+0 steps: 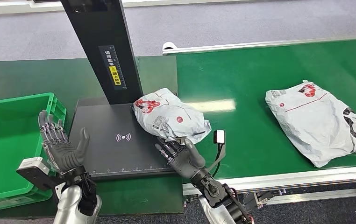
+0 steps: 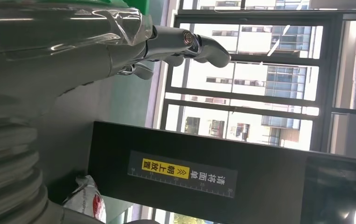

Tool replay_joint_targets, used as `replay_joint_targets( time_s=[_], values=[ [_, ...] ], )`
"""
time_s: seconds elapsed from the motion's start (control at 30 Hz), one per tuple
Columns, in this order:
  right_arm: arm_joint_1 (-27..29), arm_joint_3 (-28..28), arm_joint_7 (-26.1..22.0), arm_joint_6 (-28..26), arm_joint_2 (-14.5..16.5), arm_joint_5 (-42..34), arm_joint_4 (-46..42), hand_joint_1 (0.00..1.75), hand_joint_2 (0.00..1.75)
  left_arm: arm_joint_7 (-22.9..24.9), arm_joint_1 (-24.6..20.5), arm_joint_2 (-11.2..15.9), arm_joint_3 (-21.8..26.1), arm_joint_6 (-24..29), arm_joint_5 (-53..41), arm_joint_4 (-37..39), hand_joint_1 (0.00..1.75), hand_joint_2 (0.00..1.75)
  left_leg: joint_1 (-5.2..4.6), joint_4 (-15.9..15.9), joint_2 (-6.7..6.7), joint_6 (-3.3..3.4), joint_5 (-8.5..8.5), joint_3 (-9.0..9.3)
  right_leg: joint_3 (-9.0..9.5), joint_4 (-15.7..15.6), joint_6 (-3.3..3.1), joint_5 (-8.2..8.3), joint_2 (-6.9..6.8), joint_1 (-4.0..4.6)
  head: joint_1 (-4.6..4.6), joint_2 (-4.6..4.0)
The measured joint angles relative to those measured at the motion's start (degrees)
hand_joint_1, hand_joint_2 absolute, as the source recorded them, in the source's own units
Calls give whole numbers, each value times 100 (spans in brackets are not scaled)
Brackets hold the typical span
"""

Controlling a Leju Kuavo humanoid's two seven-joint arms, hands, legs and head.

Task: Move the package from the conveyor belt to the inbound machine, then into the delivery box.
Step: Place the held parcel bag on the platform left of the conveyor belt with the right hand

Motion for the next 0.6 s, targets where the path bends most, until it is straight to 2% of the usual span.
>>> replay_joint_targets(
  time_s=[0.13, 0.2, 0.3, 0.37, 0.47, 0.53, 0.6],
  values=[
    [34, -150, 296, 53, 99, 171, 0, 0, 175, 0, -107, 15, -123, 170, -157, 41, 0, 175, 0, 0, 0, 0, 0, 0, 1, 0, 0, 0, 0, 0, 0, 0],
    [81, -178, 683, 403, 127, 132, 1, 0, 175, 0, -170, 33, -235, 177, -197, 74, 0, 175, 0, 0, -1, 0, 0, 0, 1, 0, 0, 0, 0, 0, 0, 0],
    [205, -47, 1325, 1679, 121, 181, 51, 0, 175, 0, -314, 52, -418, 113, -225, 206, 0, 175, 0, 0, -1, 0, 0, -1, -1, 0, 0, 0, 0, 0, -1, 0],
    [250, 219, 1477, 2613, 84, 462, 169, 0, 175, 0, -441, 57, -542, 82, -228, 353, 0, 175, 0, 0, 0, 1, -2, -2, -2, 0, 0, 0, 0, 0, -1, 0],
    [295, 751, 1489, 3529, 29, 687, 415, 0, 175, 0, -578, 64, -686, 75, -188, 546, 0, 175, 0, 0, 1, 1, -2, -2, -1, 0, 0, -1, 0, 0, 1, 0],
    [358, 1025, 1261, 3745, 51, 733, 528, 0, 175, 0, -592, 77, -723, 90, -142, 592, 0, 175, 0, 0, 1, 1, -2, -2, -1, 0, 0, -1, 0, 0, 1, 0],
    [447, 1250, 795, 3660, 127, 1100, 569, 0, 175, 0, -588, 96, -741, 103, -115, 600, 0, 175, 1, 0, 1, 1, -2, -2, -2, 0, 0, -1, 0, 1, -1, 0]
  ],
)
